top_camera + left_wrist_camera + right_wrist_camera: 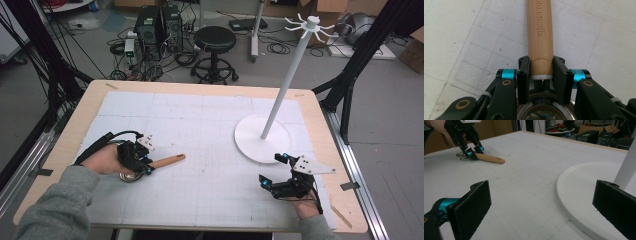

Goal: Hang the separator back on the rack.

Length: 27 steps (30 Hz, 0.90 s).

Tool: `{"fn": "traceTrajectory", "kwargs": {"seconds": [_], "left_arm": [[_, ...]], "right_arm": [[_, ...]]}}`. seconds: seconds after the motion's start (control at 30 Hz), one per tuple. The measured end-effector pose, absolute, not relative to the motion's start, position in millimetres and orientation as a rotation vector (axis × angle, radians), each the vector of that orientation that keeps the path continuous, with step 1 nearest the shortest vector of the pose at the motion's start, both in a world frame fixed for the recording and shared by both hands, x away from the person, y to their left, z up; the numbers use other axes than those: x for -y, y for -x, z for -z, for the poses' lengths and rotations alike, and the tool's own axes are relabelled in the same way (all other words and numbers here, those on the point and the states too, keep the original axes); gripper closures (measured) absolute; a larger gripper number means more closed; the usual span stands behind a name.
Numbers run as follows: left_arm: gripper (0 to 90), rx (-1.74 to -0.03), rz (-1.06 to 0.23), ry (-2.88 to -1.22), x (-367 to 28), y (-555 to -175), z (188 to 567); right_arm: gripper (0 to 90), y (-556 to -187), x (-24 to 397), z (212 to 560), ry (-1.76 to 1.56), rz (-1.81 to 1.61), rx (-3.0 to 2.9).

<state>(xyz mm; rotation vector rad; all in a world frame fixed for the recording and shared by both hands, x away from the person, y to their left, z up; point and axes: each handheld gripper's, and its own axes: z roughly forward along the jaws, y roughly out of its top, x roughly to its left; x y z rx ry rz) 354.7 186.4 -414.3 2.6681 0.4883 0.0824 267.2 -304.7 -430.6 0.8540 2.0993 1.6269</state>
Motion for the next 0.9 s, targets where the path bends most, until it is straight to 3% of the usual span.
{"fn": "traceTrajectory", "kwargs": {"seconds": [0.9], "left_arm": [[69.1,-0.469,-0.121,-2.691,-182.3,-349.3,413.5]], "right_arm": [[1.0,-267.0,304.7,430.7,-0.854,-1.624,-2.104]]}}
